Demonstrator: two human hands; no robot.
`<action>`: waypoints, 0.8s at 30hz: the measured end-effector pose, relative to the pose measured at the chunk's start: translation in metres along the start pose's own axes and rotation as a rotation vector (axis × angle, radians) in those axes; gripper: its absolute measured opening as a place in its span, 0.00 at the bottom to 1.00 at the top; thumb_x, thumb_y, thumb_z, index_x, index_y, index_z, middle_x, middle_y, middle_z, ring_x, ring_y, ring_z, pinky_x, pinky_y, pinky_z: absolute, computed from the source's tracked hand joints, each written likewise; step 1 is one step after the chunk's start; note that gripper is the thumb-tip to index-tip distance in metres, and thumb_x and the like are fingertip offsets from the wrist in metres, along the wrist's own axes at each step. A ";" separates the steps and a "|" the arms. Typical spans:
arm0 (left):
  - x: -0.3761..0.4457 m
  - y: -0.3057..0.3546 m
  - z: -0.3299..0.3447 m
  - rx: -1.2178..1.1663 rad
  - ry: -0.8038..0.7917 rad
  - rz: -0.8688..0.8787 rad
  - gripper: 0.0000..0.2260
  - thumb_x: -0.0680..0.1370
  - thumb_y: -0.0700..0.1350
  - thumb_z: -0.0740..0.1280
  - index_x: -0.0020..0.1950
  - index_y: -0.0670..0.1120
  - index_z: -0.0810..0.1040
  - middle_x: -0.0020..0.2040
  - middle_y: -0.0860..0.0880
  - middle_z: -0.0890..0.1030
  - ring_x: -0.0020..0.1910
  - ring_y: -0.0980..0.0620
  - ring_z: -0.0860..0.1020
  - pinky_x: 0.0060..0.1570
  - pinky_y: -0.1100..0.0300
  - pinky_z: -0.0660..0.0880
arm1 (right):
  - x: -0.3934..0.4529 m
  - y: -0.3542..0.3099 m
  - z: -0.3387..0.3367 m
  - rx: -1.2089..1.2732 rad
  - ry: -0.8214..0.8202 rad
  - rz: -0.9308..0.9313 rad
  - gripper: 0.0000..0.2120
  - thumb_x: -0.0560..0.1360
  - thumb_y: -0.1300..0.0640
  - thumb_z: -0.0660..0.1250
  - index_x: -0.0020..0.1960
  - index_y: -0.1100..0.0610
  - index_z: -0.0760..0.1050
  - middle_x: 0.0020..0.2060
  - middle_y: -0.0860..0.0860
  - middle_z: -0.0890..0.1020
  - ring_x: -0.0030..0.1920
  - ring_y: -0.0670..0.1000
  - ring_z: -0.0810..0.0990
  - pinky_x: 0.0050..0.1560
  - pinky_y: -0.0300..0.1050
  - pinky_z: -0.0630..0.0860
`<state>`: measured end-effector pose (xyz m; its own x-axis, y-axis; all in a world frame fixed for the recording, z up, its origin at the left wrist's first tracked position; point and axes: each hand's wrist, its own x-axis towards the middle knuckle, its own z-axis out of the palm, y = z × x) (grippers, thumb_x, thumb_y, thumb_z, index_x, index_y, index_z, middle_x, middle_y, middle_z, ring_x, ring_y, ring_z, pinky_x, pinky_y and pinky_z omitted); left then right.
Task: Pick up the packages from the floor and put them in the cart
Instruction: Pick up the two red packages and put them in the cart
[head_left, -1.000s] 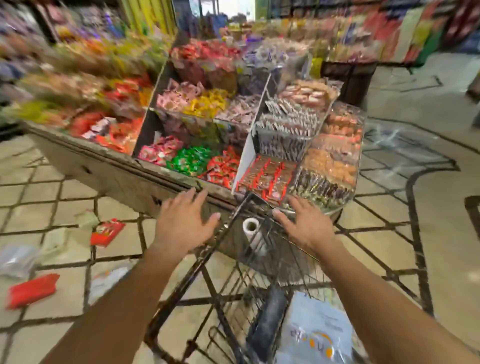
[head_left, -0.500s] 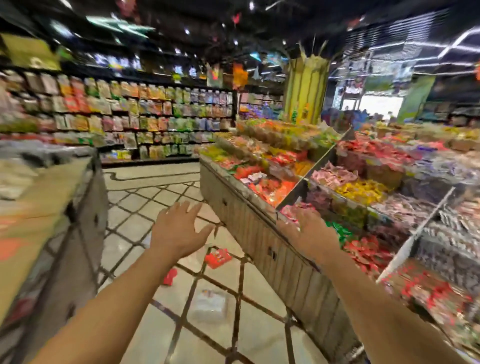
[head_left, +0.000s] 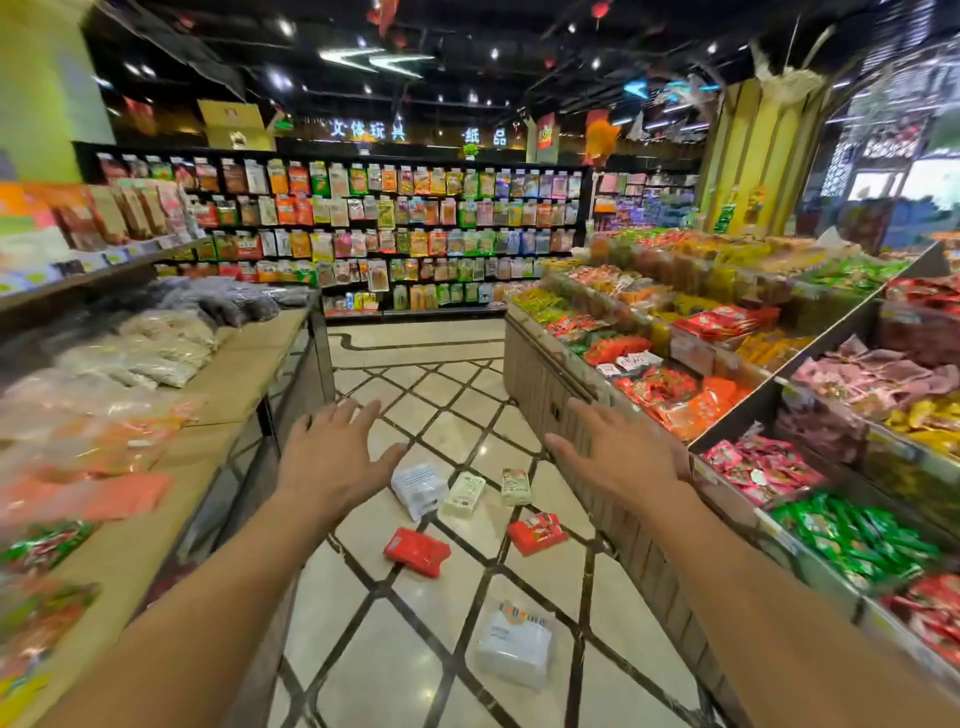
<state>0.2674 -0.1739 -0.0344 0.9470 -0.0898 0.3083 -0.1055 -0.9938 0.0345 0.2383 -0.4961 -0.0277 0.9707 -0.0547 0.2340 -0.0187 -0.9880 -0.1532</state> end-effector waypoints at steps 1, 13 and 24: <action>0.014 0.000 0.008 -0.004 -0.017 -0.015 0.34 0.80 0.69 0.55 0.83 0.55 0.58 0.82 0.46 0.64 0.80 0.44 0.61 0.77 0.45 0.58 | 0.018 0.000 0.007 0.009 -0.017 -0.008 0.41 0.77 0.24 0.44 0.84 0.44 0.55 0.82 0.50 0.62 0.79 0.58 0.64 0.72 0.63 0.70; 0.163 -0.010 0.106 0.028 -0.106 -0.079 0.34 0.80 0.68 0.55 0.83 0.53 0.60 0.80 0.47 0.66 0.79 0.45 0.64 0.75 0.46 0.60 | 0.212 -0.007 0.101 0.043 -0.143 -0.041 0.39 0.79 0.26 0.49 0.84 0.44 0.52 0.83 0.51 0.60 0.79 0.60 0.62 0.71 0.63 0.68; 0.340 -0.075 0.229 -0.027 -0.194 -0.052 0.35 0.79 0.68 0.55 0.82 0.51 0.62 0.79 0.45 0.69 0.78 0.44 0.66 0.74 0.44 0.65 | 0.389 -0.032 0.219 0.008 -0.190 0.009 0.39 0.79 0.25 0.49 0.84 0.43 0.53 0.82 0.51 0.61 0.78 0.60 0.65 0.69 0.62 0.71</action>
<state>0.6664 -0.1451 -0.1501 0.9918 -0.0517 0.1170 -0.0604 -0.9956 0.0720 0.6694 -0.4544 -0.1420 0.9983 -0.0341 0.0471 -0.0260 -0.9864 -0.1623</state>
